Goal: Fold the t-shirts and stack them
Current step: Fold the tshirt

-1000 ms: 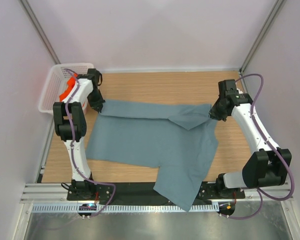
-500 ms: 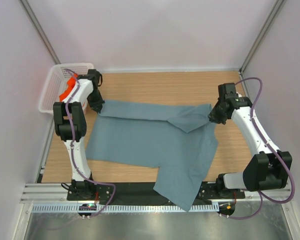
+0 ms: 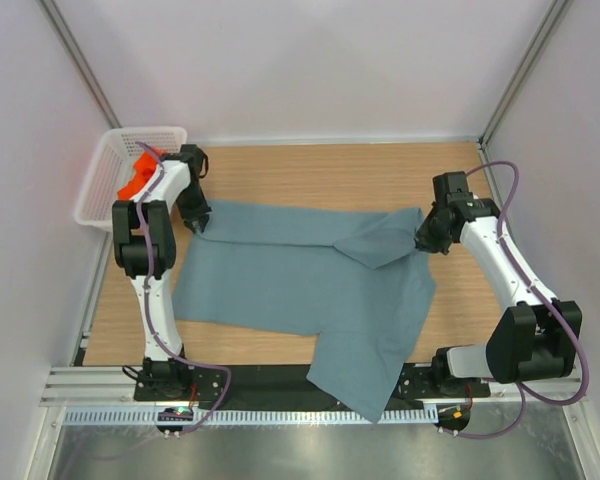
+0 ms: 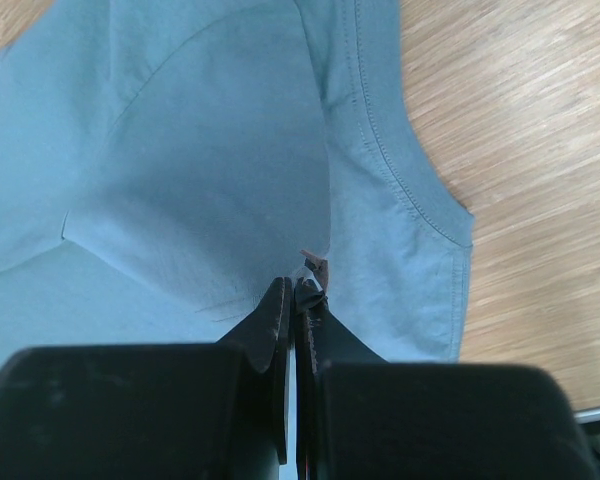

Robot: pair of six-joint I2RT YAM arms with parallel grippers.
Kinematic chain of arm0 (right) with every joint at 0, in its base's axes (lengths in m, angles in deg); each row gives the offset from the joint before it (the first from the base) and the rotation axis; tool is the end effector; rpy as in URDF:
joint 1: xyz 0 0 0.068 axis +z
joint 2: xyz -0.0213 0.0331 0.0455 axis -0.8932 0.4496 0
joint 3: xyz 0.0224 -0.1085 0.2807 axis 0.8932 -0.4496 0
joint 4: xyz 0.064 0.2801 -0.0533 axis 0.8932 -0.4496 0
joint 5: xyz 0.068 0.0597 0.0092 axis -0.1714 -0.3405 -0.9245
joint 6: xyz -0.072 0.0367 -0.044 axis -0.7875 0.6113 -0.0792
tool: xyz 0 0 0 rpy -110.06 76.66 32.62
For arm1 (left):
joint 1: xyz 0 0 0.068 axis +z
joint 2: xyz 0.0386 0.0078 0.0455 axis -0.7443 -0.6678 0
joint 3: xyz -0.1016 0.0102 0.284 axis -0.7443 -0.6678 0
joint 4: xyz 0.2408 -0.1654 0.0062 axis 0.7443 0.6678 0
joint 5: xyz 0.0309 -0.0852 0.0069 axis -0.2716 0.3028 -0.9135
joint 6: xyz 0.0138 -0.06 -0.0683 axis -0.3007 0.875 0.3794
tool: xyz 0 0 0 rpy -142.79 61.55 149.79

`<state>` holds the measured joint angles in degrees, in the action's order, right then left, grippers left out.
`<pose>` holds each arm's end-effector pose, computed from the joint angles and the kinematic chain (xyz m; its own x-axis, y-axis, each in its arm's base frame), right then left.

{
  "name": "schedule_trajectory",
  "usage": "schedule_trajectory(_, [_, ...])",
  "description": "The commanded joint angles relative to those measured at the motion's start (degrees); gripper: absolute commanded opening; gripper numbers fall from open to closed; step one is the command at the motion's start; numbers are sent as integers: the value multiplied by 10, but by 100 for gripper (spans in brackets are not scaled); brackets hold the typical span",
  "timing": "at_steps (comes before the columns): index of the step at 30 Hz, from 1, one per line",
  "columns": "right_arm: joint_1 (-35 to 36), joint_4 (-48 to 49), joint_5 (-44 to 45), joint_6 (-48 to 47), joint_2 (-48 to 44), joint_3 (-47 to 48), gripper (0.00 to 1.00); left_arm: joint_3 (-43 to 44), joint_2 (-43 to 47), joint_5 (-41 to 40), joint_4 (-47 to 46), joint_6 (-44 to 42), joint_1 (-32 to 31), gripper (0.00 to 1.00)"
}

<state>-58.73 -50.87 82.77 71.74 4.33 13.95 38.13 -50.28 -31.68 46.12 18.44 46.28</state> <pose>0.3075 0.0176 0.2539 -0.7371 0.5460 -0.3983 0.5065 0.8364 0.2092 0.4902 -0.0005 0.1456 -0.8818 -0.4256 -0.2031 -0.4509 0.8870 0.0991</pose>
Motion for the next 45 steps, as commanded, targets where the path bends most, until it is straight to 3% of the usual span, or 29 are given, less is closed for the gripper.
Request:
schedule_trajectory(1, [4,6,-1,-2,-6,-11,4,15,24,-25,4,2,6,29])
schedule_trajectory(3, [5,7,-4,1,-9,-31,5,22,38,-11,12,8,4,38])
schedule_trajectory(6, [5,17,-8,6,-17,-61,5,35,47,-4,26,12,-7,43])
schedule_trajectory(17, [7,47,-70,14,-21,-152,6,31,64,74,2,20,-26,42])
schedule_trajectory(18, [6,49,-74,10,-18,-152,8,31,64,80,-1,19,-27,41])
schedule_trajectory(19, [6,50,-77,7,-16,-150,16,34,58,96,-5,17,-28,41])
schedule_trajectory(22, [3,40,-50,-6,-10,-105,37,42,48,121,-18,14,-30,39])
schedule_trajectory(25, [-20,51,-14,-24,13,-24,42,55,39,137,-27,14,-30,38])
schedule_trajectory(34, [-65,154,-5,-75,211,169,43,121,-20,162,-19,23,-29,36])
schedule_trajectory(40, [-65,177,-27,-77,304,219,43,134,-47,164,-22,24,-30,35])
schedule_trajectory(45, [-65,188,-28,-64,327,219,46,144,-64,163,-22,24,-30,35])
